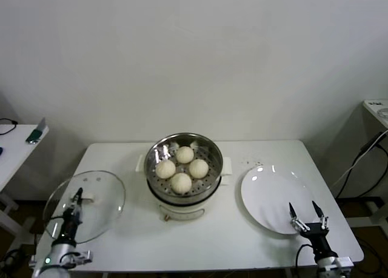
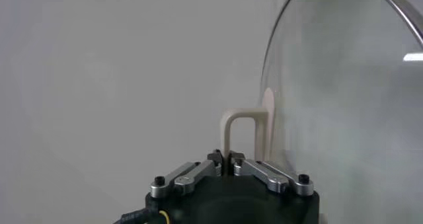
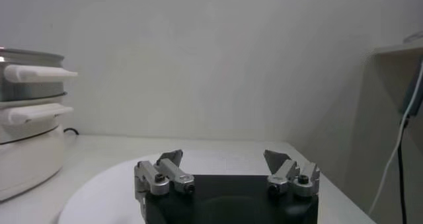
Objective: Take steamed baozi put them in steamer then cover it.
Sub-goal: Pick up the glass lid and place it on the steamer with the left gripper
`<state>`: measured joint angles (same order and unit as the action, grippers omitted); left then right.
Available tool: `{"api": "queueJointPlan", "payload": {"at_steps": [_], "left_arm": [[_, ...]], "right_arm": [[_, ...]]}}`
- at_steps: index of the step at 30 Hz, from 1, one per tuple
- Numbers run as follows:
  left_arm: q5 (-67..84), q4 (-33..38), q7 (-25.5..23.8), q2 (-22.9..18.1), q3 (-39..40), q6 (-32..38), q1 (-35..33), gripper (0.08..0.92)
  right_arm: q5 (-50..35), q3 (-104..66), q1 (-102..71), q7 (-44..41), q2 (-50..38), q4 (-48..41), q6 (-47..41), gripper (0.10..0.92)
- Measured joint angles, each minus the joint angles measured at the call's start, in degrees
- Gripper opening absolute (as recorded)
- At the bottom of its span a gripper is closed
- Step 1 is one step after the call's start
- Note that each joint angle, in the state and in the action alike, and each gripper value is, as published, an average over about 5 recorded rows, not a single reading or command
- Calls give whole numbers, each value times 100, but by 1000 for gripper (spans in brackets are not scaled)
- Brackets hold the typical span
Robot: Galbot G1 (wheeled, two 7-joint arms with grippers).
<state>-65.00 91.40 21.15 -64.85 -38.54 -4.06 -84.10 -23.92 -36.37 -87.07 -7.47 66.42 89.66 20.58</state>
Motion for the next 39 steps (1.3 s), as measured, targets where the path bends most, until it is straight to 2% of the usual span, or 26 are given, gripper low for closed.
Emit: {"api": "queueJointPlan", "payload": {"at_steps": [11, 19, 26, 33, 39], "left_arm": [[1138, 1866, -1684, 818, 86, -1812, 96, 141], [1099, 2701, -2509, 951, 917, -2890, 693, 141], [456, 2924, -3105, 600, 2061, -3450, 1468, 141], [-352, 2863, -3537, -11, 3105, -3749, 2168, 141], [-924, 2653, -3719, -561, 3774, -3818, 2586, 141]], "right_arm": [[278, 29, -13, 176, 60, 51, -219, 823], [450, 18, 24, 246, 94, 77, -217, 823], [529, 23, 78, 255, 120, 90, -129, 823], [548, 30, 90, 217, 69, 66, -144, 823], [550, 31, 146, 194, 17, 45, -153, 823]]}}
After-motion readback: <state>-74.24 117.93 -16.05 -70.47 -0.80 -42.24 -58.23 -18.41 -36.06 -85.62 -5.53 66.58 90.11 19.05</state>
